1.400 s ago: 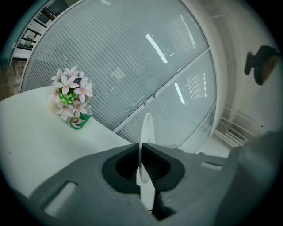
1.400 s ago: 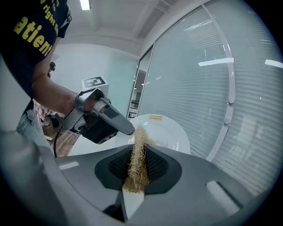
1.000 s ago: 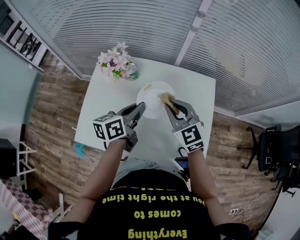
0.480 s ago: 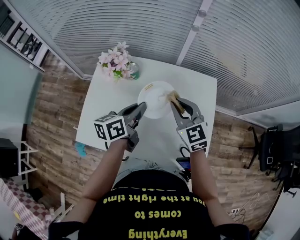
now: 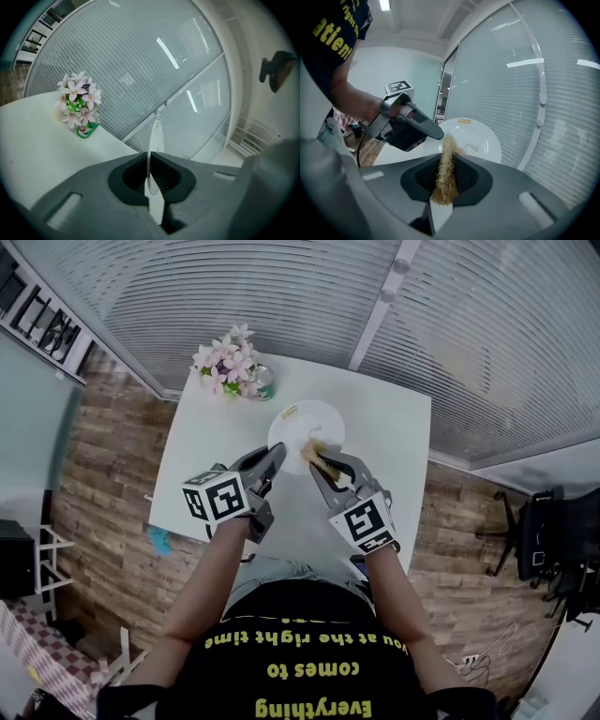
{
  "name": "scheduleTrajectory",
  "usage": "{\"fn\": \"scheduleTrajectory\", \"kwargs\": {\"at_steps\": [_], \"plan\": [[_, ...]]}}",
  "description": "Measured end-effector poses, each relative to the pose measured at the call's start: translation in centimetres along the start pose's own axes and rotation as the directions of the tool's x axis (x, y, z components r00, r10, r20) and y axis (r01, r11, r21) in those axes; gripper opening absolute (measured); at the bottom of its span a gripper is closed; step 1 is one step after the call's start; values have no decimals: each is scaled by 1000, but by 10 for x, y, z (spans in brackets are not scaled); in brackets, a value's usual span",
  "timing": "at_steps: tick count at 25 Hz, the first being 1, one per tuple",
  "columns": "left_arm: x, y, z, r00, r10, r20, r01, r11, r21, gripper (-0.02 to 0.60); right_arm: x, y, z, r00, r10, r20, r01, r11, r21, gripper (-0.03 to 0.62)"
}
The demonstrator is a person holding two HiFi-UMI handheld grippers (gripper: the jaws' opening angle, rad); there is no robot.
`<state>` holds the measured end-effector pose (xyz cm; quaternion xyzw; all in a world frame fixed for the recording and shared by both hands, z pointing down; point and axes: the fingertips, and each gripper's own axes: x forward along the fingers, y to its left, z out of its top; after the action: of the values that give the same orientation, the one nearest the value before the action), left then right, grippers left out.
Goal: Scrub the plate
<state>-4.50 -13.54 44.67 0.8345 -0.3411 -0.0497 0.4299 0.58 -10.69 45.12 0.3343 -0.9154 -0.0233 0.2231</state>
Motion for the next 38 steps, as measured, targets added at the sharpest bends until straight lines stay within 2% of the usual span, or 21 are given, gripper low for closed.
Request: {"fn": "scheduleTrajectory", "kwargs": {"at_steps": [11, 15, 25, 34, 38], "plan": [[-2, 4, 2, 1000, 2, 13, -2, 1000, -9, 8, 9, 48, 16, 990, 138, 25, -137, 989, -58, 51], [-2, 1, 3, 1000, -10, 19, 11, 1000, -21, 8, 9, 57, 19, 986, 163, 25, -160, 985, -69, 51], [-4, -3, 2, 1000, -20, 21, 20, 1000, -12, 8, -1, 23, 9, 997, 74, 27, -74, 997, 4, 51], [-5, -3, -2, 1000, -22, 8, 23, 1000, -8, 8, -11, -5, -5, 1000, -11, -5, 11, 1000, 22, 51], [-5, -2, -1, 1000, -23, 6, 23, 1000, -17, 8, -16, -23, -9, 997, -71, -23, 72, 997, 38, 51]]}}
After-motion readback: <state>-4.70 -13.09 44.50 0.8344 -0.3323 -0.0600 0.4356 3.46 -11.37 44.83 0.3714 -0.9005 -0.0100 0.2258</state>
